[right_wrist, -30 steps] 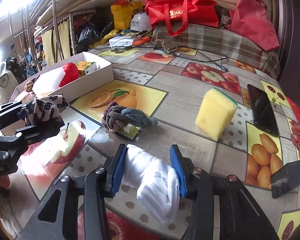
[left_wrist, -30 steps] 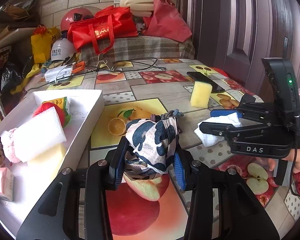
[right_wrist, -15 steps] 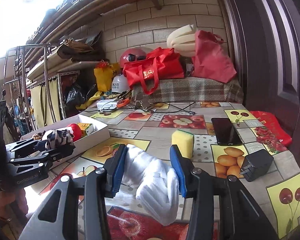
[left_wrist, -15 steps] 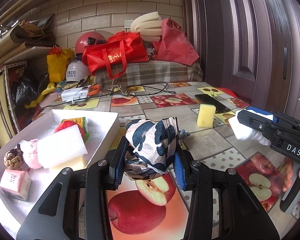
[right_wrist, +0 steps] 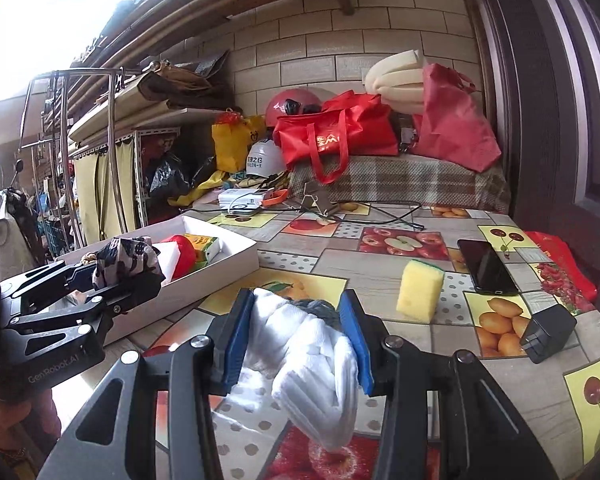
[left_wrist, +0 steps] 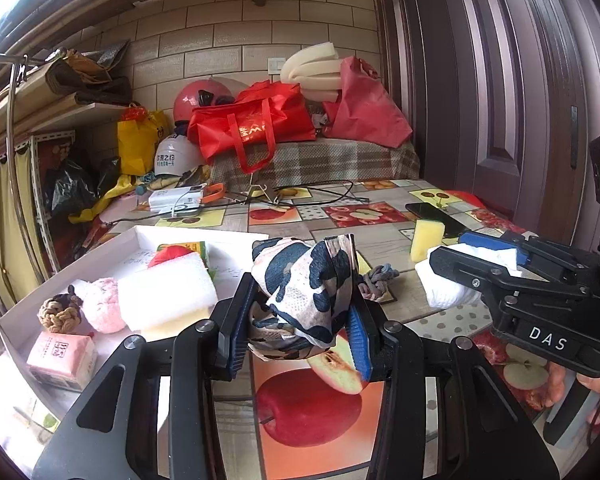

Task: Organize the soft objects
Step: 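Carry both cloths into the white box and open both grippers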

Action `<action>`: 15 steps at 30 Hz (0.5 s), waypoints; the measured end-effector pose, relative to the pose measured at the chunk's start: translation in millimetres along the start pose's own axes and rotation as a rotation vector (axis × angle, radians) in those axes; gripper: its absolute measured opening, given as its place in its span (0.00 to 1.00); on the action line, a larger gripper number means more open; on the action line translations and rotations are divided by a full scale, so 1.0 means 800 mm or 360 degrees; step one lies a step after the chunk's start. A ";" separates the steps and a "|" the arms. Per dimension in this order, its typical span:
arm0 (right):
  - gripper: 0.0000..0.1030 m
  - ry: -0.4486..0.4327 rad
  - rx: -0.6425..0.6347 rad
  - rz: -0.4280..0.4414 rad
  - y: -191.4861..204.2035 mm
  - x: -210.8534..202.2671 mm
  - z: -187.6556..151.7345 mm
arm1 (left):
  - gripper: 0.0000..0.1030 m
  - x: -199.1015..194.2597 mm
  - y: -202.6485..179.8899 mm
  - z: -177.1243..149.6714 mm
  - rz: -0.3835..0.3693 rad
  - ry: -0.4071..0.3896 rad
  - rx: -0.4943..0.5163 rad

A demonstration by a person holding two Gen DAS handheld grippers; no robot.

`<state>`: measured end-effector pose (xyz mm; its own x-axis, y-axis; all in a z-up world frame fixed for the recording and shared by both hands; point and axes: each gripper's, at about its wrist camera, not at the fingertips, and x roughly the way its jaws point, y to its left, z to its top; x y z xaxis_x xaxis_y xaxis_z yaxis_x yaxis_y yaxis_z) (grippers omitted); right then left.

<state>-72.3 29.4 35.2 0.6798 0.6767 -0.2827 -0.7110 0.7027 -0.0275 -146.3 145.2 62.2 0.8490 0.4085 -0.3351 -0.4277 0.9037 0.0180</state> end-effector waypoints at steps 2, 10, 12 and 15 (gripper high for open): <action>0.43 0.0004 -0.0039 0.0028 0.016 0.007 0.002 | 0.40 -0.006 0.012 -0.002 0.0029 0.0003 -0.0002; 0.42 0.0006 -0.0099 0.0162 0.074 0.029 0.008 | 0.40 -0.023 0.081 -0.010 0.0209 0.0002 -0.0096; 0.42 0.0008 -0.0100 0.0187 0.086 0.033 0.009 | 0.40 -0.027 0.102 -0.012 0.0260 -0.0003 -0.0126; 0.42 0.0008 -0.0101 0.0222 0.102 0.041 0.011 | 0.40 -0.031 0.131 -0.016 0.0328 0.0001 -0.0167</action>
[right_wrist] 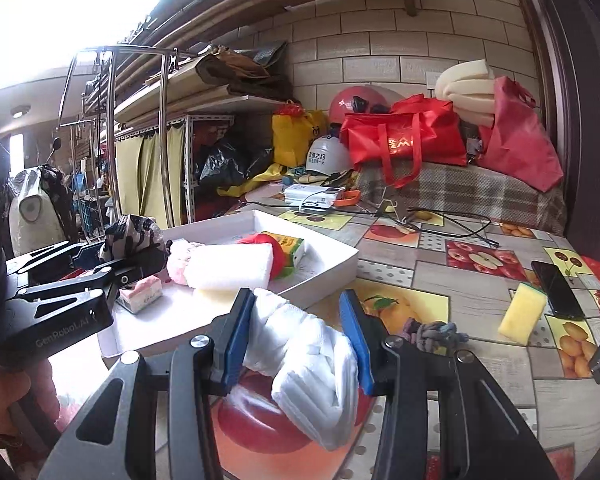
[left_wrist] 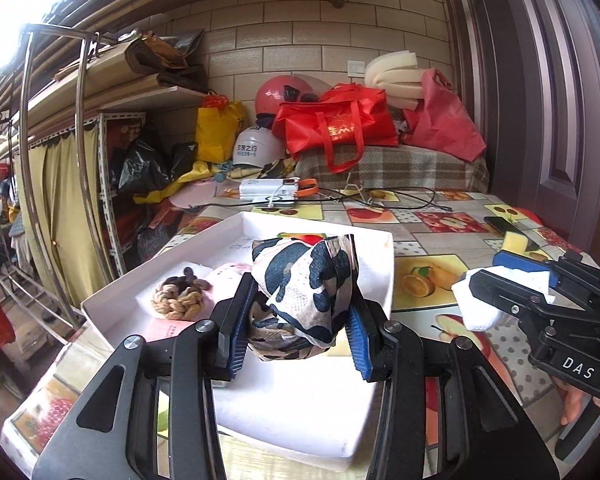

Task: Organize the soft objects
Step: 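Carry both cloths into the white box and open both grippers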

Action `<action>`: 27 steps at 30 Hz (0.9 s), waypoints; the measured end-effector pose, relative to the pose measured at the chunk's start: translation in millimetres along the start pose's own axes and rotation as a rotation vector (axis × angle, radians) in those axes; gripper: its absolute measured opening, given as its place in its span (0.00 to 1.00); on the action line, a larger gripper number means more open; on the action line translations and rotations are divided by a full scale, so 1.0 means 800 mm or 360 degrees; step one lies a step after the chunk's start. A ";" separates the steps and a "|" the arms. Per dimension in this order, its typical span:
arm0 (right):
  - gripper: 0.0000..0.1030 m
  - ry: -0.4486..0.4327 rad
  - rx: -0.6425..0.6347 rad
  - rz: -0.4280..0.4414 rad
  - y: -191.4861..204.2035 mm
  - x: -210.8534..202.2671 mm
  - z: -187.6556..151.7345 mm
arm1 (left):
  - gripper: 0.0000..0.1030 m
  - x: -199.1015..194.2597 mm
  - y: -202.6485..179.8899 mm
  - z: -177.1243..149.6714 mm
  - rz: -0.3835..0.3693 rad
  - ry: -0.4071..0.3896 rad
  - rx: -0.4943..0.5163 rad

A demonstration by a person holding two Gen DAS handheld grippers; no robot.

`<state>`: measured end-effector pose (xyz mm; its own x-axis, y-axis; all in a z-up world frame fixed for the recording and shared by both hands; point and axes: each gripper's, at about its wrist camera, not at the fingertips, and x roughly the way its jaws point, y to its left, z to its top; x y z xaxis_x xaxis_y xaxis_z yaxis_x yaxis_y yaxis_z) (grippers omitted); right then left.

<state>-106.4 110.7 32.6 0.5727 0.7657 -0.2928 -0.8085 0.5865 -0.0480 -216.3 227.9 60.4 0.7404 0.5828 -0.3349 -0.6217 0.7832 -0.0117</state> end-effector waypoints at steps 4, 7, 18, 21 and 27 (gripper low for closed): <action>0.42 0.0001 -0.0001 0.0044 0.017 0.012 0.004 | 0.40 0.003 0.033 -0.002 0.0070 0.0014 -0.0062; 0.42 0.0005 -0.0005 0.0073 0.031 0.023 0.008 | 0.40 0.007 0.050 -0.003 0.0100 0.0026 -0.0091; 0.42 0.0149 -0.0048 0.0286 0.081 0.084 0.023 | 0.40 0.031 0.087 0.002 0.0135 0.0045 -0.0050; 0.42 0.0264 -0.0084 0.0378 0.091 0.106 0.025 | 0.40 0.044 0.104 0.005 0.0101 0.0073 -0.0074; 0.42 0.0385 -0.0186 0.0350 0.102 0.140 0.029 | 0.40 0.068 0.119 0.010 -0.0035 0.0157 -0.0084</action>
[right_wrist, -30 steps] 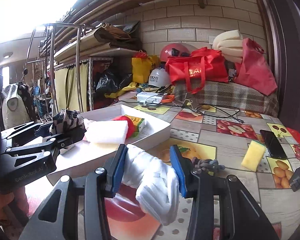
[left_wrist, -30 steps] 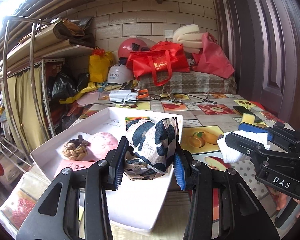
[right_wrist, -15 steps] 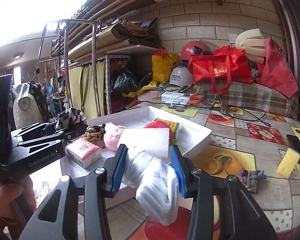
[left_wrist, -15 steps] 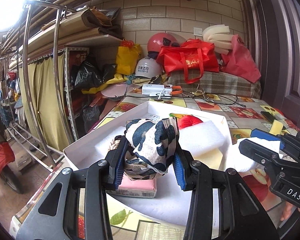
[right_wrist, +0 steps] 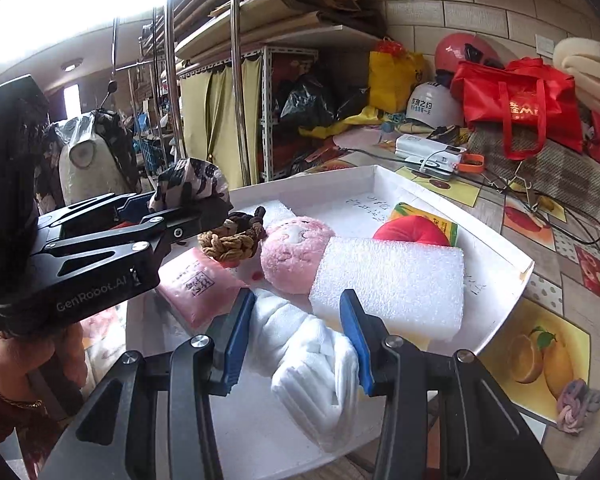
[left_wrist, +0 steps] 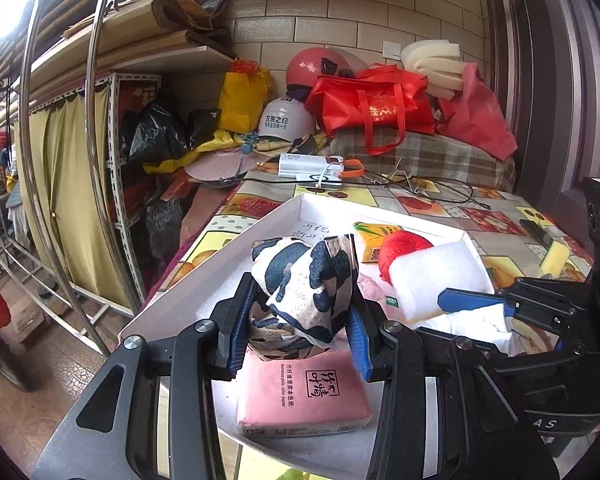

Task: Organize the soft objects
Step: 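Carry both cloths into the white box and open both grippers, then move both grippers back from the white box toward the sponge and rope toy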

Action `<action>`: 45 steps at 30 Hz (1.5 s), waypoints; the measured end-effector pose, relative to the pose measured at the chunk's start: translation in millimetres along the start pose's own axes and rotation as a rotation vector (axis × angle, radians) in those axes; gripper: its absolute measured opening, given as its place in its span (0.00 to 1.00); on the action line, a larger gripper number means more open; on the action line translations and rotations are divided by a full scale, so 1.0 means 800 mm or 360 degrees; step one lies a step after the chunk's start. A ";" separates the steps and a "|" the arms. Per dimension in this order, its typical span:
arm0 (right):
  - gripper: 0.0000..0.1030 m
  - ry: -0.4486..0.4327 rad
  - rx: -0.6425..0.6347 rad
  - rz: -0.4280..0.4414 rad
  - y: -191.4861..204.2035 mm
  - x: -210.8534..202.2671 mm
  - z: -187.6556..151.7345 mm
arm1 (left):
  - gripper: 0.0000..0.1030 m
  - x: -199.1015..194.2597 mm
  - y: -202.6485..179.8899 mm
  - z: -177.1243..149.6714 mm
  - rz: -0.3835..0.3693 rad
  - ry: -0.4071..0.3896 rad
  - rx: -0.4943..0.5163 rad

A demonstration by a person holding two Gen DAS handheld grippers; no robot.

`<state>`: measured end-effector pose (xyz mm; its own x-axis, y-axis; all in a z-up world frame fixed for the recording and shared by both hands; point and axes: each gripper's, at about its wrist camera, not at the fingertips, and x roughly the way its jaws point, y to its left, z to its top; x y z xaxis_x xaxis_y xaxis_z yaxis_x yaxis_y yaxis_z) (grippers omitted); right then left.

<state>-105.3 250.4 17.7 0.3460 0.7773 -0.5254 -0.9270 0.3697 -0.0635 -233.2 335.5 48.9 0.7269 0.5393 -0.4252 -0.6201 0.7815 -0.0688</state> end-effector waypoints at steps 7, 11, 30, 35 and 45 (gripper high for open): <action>0.42 -0.0097 0.0184 -0.0258 -0.051 0.003 0.013 | 0.40 0.019 -0.003 0.009 -0.0011 0.0021 0.0067; 0.43 -0.0114 0.0258 -0.0241 -0.060 -0.001 0.012 | 0.41 0.028 -0.015 0.011 -0.0056 0.0048 0.0147; 1.00 -0.0211 0.0220 -0.0392 -0.058 -0.008 0.017 | 1.00 0.010 0.013 0.009 0.0217 -0.0100 -0.0062; 1.00 -0.0245 0.0190 -0.0431 -0.051 -0.012 0.016 | 1.00 0.007 0.016 0.008 0.0268 -0.0118 -0.0079; 1.00 -0.0342 0.0213 -0.0569 -0.046 -0.042 0.003 | 1.00 -0.016 0.000 -0.002 0.0339 -0.0190 -0.0086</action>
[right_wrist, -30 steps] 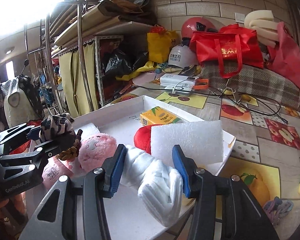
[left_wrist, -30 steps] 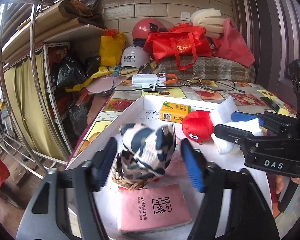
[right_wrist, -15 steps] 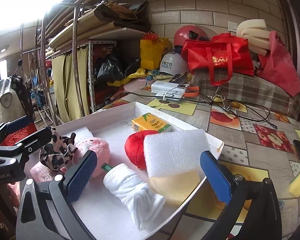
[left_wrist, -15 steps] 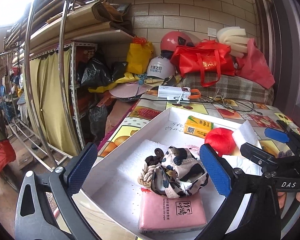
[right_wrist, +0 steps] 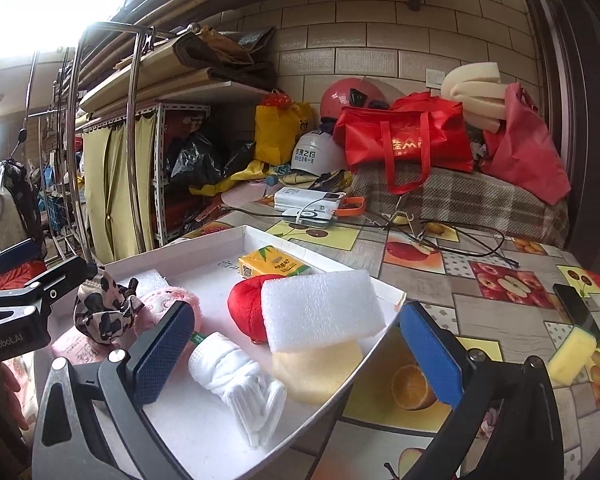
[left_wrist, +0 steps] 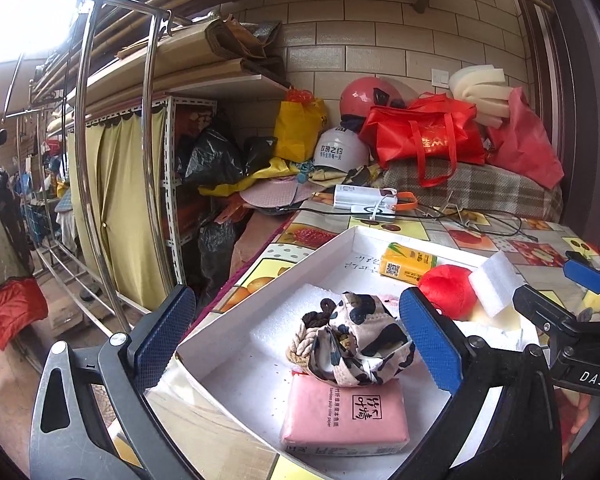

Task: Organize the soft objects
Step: 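Move both grippers back from the white box toward the sponge and rope toy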

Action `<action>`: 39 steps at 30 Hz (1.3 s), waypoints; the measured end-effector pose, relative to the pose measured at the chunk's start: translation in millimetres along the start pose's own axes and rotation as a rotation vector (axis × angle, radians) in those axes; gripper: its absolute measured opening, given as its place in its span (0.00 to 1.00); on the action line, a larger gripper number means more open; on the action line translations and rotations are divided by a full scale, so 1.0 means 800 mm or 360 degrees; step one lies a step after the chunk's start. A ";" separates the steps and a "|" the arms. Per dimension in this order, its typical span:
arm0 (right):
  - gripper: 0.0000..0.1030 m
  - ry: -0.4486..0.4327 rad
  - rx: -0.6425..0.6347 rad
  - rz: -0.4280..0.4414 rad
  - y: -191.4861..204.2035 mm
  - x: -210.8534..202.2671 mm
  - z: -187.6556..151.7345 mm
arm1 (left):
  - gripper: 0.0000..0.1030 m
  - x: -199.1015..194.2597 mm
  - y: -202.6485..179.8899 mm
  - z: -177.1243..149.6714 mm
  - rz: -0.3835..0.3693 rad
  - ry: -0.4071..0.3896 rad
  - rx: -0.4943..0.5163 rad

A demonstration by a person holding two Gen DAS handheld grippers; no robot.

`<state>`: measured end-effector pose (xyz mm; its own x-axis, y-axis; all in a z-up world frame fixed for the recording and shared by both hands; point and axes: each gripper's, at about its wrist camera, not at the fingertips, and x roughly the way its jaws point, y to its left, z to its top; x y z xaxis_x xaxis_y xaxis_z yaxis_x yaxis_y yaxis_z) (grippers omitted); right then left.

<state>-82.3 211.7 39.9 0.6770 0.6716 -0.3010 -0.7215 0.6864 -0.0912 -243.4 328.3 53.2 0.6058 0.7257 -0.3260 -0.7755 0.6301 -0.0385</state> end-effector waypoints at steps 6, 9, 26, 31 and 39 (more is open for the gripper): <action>1.00 -0.0047 0.0055 -0.0017 -0.017 -0.026 -0.009 | 1.00 -0.027 -0.029 -0.010 -0.0097 0.0022 -0.0015; 1.00 -0.0071 0.0110 -0.0025 -0.032 -0.037 -0.013 | 1.00 -0.042 -0.062 -0.015 -0.0137 0.0009 0.0085; 1.00 -0.0044 0.0356 -0.0321 -0.209 -0.111 -0.053 | 1.00 -0.062 -0.232 -0.031 -0.0445 0.0177 0.0322; 1.00 0.0011 0.0373 -0.0404 -0.255 -0.130 -0.064 | 1.00 -0.056 -0.269 -0.036 -0.0474 0.0248 0.0409; 1.00 0.0265 0.0341 -0.0327 -0.308 -0.109 -0.074 | 1.00 -0.019 -0.331 -0.045 -0.0635 0.0488 0.0560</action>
<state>27.7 -32.2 32.2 0.7595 0.4704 -0.4494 -0.5134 0.8576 0.0299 -53.6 140.8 34.0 0.7179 0.3357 -0.6098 -0.3627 0.9281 0.0838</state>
